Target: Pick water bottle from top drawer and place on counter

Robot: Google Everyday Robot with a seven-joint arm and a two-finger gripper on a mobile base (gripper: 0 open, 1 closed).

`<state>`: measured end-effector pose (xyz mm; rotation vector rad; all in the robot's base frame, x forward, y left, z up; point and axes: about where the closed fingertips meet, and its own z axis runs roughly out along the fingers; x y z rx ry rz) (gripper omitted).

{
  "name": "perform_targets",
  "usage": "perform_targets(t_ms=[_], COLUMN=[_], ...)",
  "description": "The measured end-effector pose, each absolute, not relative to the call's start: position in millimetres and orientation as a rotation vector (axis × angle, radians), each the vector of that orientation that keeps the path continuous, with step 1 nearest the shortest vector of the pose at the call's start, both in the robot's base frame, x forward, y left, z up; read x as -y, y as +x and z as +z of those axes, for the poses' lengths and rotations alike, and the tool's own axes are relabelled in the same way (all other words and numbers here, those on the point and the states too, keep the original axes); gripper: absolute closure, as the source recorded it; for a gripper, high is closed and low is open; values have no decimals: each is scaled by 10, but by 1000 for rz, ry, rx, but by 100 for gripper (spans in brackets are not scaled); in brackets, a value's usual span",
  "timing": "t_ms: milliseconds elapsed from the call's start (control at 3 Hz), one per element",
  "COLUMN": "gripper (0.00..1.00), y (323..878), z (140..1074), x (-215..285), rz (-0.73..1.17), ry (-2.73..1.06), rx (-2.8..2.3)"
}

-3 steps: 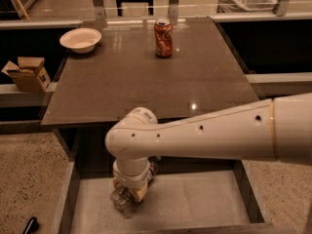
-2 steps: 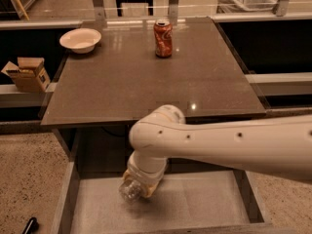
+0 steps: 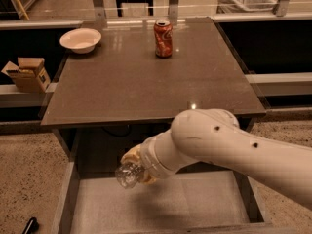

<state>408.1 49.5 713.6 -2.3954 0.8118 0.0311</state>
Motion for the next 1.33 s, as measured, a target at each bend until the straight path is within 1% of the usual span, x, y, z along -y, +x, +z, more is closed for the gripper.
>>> perform_targets(t_ms=[333, 667, 1000, 1333], gripper=[100, 100, 100, 100], y=[4045, 4077, 4091, 4326], z=[7207, 7402, 8052, 8687], x=[-275, -294, -69, 55], rz=[26, -38, -212, -315], ry=[-2341, -2382, -2455, -2519], rx=[-855, -834, -881, -874])
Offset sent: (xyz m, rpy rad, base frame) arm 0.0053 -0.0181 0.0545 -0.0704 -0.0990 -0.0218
